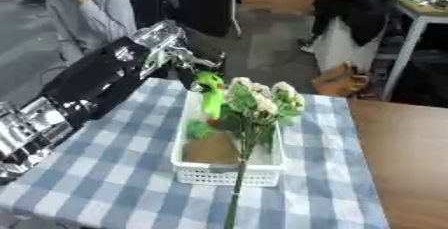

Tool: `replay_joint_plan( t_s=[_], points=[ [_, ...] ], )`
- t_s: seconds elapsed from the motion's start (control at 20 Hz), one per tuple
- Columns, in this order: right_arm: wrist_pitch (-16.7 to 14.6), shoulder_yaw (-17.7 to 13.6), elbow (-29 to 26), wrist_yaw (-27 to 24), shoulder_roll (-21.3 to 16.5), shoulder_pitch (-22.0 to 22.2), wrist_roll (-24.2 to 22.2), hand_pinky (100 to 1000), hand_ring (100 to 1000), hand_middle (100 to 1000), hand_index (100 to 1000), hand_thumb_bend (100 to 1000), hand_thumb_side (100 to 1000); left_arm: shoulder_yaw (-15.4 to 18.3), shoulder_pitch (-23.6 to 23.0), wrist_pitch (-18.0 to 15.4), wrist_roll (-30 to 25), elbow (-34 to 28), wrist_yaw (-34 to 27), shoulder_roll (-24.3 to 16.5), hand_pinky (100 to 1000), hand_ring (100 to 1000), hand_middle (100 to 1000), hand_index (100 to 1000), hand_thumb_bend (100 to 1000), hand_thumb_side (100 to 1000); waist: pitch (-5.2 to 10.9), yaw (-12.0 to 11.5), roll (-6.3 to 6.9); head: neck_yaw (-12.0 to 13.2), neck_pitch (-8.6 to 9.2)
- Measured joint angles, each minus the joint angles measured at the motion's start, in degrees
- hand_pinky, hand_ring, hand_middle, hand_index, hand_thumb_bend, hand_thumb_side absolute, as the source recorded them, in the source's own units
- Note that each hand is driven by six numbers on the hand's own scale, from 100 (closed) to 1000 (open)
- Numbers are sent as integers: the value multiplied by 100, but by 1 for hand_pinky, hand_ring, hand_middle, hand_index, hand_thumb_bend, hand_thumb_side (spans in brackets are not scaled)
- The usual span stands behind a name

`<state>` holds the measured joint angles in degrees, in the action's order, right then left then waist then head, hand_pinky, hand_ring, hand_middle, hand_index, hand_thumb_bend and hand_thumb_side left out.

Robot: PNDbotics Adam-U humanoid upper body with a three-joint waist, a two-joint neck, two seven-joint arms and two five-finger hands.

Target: Pick up objects on the table and place them in the box.

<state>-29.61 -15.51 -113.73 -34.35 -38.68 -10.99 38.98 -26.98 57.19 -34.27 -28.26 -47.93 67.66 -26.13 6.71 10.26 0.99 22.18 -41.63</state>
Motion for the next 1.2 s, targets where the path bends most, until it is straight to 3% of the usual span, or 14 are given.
replay_joint_plan(
  t_s=[0.2,0.25,0.3,0.35,0.4,0.45,0.5,0.55,0.6,0.65,0.95,1.2],
  points=[
    [0,1,0,-13,0,-8,1,732,746,693,679,100,549,88,-16,-62,62,374,340,149,365,414,353,438,212,246,0,18,0,26,0],
    [0,1,0,-17,0,-8,1,732,746,693,678,100,550,118,-16,-91,91,437,416,189,474,539,497,590,349,414,0,24,0,29,0],
    [0,1,0,-19,0,-8,1,732,746,693,678,100,550,150,-16,-124,124,486,481,224,474,539,497,590,349,414,0,27,0,30,0],
    [0,2,0,-21,0,-8,0,732,746,693,679,100,550,177,-17,-160,159,527,531,251,641,773,736,889,395,572,0,27,0,33,0],
    [0,2,0,-23,0,-8,0,732,746,693,679,100,550,202,-17,-207,206,564,577,274,641,773,736,889,395,572,0,29,0,38,0],
    [0,2,0,-24,1,-8,0,732,746,693,679,100,550,220,-17,-251,251,589,608,295,753,928,934,1000,414,671,0,31,0,42,0],
    [-1,2,0,-26,1,-8,0,732,746,693,679,100,550,238,-18,-304,304,621,639,309,753,928,934,1000,414,671,0,36,0,44,0],
    [-1,2,0,-28,1,-8,-1,732,746,693,679,100,551,249,-20,-353,353,657,663,325,849,1000,1000,1000,433,753,0,36,0,45,0],
    [-1,2,0,-31,1,-8,-1,732,746,693,679,100,551,253,-22,-402,402,702,694,345,849,1000,1000,1000,433,753,0,39,0,46,0],
    [-2,3,0,-32,1,-9,-2,732,746,693,679,100,551,263,-22,-446,445,752,722,357,984,1000,1000,1000,452,852,0,47,0,46,0],
    [-6,4,0,-46,2,-12,-6,732,746,693,679,100,551,358,-24,-602,602,995,926,453,1000,1000,1000,1000,398,977,0,70,0,46,0],
    [-8,4,0,-47,3,-13,-8,732,746,693,678,100,550,403,-23,-646,646,1070,1062,498,1000,1000,1000,1000,424,954,0,75,0,55,0]
  ],
)
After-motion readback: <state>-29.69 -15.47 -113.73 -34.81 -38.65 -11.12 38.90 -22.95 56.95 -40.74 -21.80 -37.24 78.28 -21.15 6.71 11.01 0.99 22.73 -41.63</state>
